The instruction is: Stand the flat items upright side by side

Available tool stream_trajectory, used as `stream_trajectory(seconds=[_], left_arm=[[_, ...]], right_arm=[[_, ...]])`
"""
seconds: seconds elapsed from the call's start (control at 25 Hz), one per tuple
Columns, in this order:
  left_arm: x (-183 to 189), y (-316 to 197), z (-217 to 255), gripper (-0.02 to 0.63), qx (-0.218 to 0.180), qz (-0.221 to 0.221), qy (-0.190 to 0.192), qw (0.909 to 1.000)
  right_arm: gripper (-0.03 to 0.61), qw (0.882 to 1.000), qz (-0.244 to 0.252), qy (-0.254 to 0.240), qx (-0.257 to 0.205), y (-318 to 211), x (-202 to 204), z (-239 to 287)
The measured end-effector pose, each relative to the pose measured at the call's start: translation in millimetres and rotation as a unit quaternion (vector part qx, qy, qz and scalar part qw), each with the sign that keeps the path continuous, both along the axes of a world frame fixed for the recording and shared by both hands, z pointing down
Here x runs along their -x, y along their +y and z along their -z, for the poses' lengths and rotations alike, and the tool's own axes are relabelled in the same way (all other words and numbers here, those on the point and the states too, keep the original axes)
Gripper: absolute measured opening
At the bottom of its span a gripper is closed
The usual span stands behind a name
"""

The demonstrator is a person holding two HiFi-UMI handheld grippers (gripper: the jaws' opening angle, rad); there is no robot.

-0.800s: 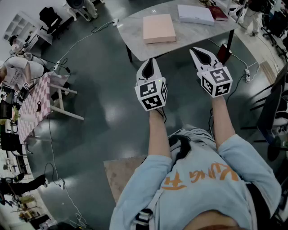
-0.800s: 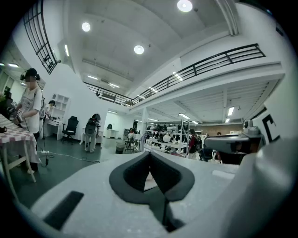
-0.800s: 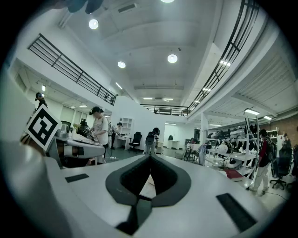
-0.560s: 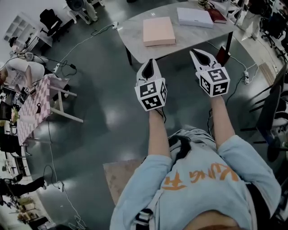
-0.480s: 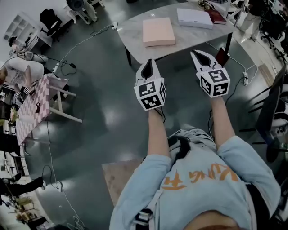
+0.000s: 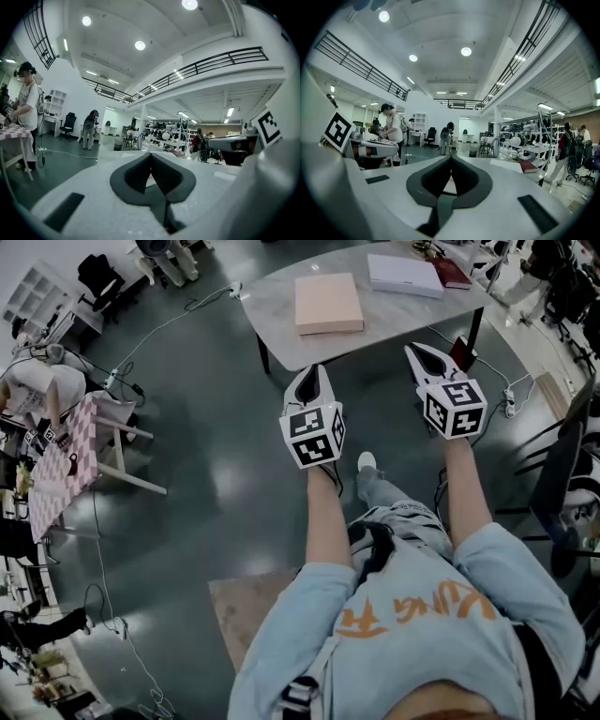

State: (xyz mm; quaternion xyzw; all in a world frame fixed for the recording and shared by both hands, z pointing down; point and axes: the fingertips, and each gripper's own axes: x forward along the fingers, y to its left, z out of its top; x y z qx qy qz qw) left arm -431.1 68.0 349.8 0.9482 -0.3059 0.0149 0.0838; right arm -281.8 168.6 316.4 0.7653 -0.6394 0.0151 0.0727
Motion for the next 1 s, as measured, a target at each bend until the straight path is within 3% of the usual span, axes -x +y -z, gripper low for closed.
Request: stream_trajectory(seconds=[0.56,1.0], left_arm=[[-58,-61,-33,0.012,0.029,0.009,-0.04,0.9988],[-87,-144,-74,0.012,0.088,0.029,-0.073,0.993]], right_arm=[[0.003,0.999,0.026,-0.033,0.026,-73,-56,-35],[0.003,0.993,0.025,-0.09,0.066,-153,-102,-80]])
